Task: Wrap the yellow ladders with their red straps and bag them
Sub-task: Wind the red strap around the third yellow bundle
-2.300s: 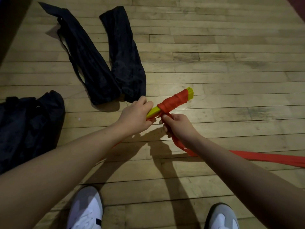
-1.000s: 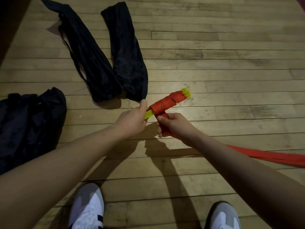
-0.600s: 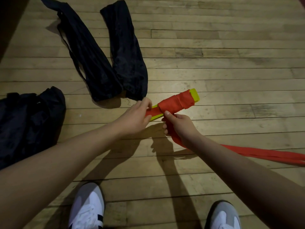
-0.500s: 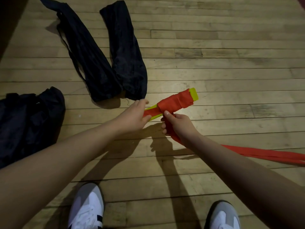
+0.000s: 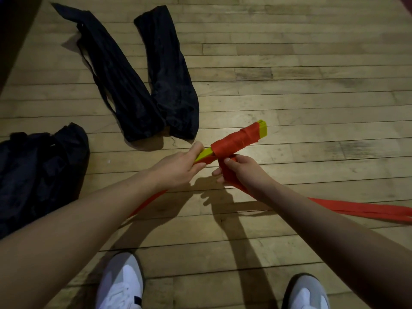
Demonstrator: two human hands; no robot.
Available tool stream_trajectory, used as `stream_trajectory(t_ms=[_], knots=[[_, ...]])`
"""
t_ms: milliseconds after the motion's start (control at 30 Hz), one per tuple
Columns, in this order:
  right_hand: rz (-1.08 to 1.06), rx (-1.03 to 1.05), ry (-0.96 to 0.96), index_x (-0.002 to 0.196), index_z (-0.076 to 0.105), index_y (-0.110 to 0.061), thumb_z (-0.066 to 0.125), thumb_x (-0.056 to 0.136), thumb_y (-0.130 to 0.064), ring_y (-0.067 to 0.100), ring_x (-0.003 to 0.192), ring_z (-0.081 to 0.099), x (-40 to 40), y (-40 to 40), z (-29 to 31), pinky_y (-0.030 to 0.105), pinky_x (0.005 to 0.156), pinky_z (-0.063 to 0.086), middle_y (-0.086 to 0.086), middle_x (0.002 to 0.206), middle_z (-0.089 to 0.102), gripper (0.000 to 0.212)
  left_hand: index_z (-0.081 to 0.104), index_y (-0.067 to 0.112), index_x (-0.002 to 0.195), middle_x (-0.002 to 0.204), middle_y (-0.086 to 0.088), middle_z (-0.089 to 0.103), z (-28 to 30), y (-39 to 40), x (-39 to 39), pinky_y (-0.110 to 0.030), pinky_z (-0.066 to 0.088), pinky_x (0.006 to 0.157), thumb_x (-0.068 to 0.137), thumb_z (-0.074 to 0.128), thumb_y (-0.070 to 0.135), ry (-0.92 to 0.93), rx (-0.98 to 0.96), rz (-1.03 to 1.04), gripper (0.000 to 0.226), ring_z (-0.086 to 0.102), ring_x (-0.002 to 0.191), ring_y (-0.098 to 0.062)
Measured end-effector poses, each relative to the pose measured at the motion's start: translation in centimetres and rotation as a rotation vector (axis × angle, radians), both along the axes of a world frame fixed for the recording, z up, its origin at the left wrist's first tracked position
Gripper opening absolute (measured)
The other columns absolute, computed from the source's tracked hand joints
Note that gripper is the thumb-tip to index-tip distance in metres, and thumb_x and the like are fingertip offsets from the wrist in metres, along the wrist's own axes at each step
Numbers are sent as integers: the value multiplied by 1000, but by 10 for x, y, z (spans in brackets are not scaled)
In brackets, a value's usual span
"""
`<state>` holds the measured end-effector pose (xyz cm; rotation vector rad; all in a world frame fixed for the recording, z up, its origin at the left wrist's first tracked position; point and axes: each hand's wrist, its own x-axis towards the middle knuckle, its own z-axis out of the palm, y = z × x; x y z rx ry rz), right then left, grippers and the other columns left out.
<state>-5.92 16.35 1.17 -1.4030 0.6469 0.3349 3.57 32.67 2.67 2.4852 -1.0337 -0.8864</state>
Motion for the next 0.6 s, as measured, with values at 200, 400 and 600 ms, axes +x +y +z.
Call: stream_trajectory(t_ms=[200,400,600], knots=[[-71,25,-65,122,40,-1,45,102,-17,25,74,70,10,4,11,40,77,56,17,95,70,27,32,27,115,82,-4,59,13,6,6,-42,53,65,101,41,36,32,-19,63,20,61,71,-21],[-89,-1,-85,116,45,-3,43,102,-15,26,67,67,17,2,18,34,66,55,18,87,69,19,35,26,107,85,-4,60,24,7,12,-45,55,70,101,41,35,50,-59,72,13,63,72,-19],[105,-181,-60,117,52,-5,36,103,-13,22,58,57,17,6,12,28,54,49,14,73,63,21,38,22,109,84,-7,59,28,2,8,-44,53,68,101,42,33,65,-79,54,14,62,73,-22]])
